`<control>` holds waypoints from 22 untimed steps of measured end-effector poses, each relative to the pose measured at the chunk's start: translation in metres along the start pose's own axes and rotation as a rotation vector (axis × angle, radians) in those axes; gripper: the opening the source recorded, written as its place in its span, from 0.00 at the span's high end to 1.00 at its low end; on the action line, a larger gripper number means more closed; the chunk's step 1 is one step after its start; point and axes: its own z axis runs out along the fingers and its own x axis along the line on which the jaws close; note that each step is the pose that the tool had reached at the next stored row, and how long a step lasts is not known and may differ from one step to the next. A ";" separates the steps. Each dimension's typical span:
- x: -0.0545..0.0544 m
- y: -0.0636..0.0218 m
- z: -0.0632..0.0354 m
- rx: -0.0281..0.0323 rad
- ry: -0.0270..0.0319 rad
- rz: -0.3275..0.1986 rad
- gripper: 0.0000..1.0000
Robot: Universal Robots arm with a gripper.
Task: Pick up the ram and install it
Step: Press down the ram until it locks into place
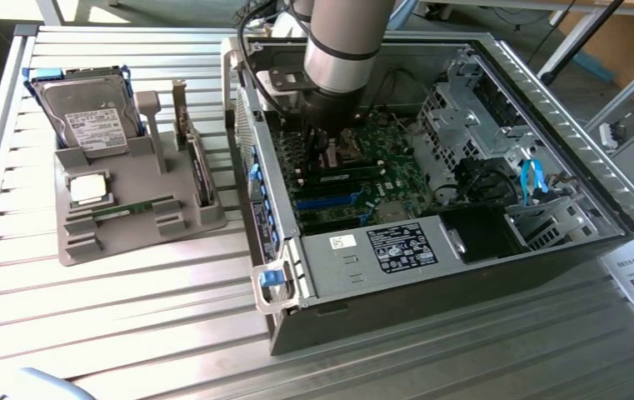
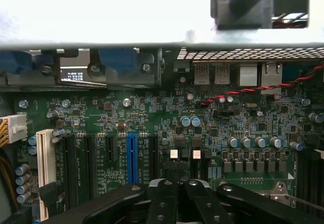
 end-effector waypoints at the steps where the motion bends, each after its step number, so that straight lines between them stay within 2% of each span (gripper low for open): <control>1: 0.000 0.0000 0.0002 0.0001 -0.0001 0.000 0.90; 22: 0.000 -0.0003 0.0006 0.0006 -0.0008 0.000 0.90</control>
